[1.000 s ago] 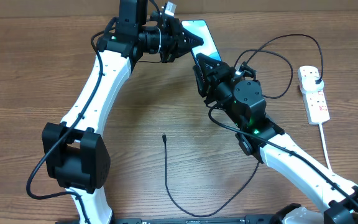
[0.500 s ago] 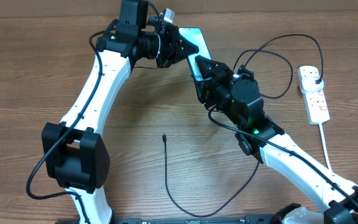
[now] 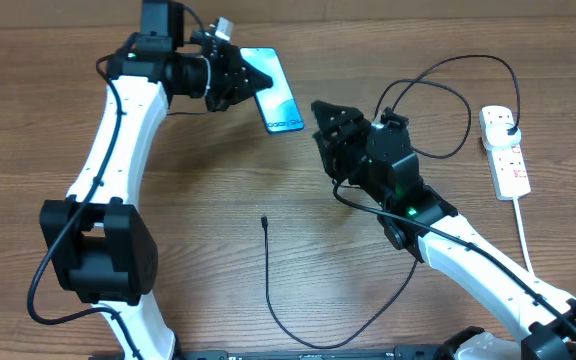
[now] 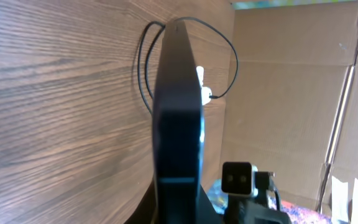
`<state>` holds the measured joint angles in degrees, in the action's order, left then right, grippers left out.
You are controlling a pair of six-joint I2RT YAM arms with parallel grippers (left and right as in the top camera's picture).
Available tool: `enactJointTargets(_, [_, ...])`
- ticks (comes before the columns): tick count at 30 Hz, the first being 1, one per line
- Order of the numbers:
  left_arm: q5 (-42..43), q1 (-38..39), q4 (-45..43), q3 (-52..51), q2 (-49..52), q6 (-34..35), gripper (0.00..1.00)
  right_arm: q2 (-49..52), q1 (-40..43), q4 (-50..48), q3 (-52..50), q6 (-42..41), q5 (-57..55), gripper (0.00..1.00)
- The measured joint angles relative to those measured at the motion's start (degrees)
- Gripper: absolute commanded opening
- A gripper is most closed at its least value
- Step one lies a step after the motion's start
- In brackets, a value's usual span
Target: Plug charger to phone and switch on socket
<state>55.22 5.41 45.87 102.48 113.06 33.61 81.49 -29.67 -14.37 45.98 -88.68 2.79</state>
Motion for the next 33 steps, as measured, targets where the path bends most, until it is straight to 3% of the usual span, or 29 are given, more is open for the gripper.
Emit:
enactJointTargets(12, [9.0, -3.5, 4.5, 0.0, 0.0, -10.7, 0.04, 0.0, 0.0, 9.9, 0.1, 11.1, 3.0, 0.83])
enactJointTargets(21, [11.0, -6.3, 13.2, 0.0, 0.0, -18.8, 0.04, 0.0, 0.0, 18.6, 0.1, 17.2, 3.7, 0.88])
enactJointTargets(33, [17.7, -7.9, 23.1, 0.0, 0.0, -28.4, 0.04, 0.0, 0.0, 33.6, 0.2, 33.1, 7.3, 0.92])
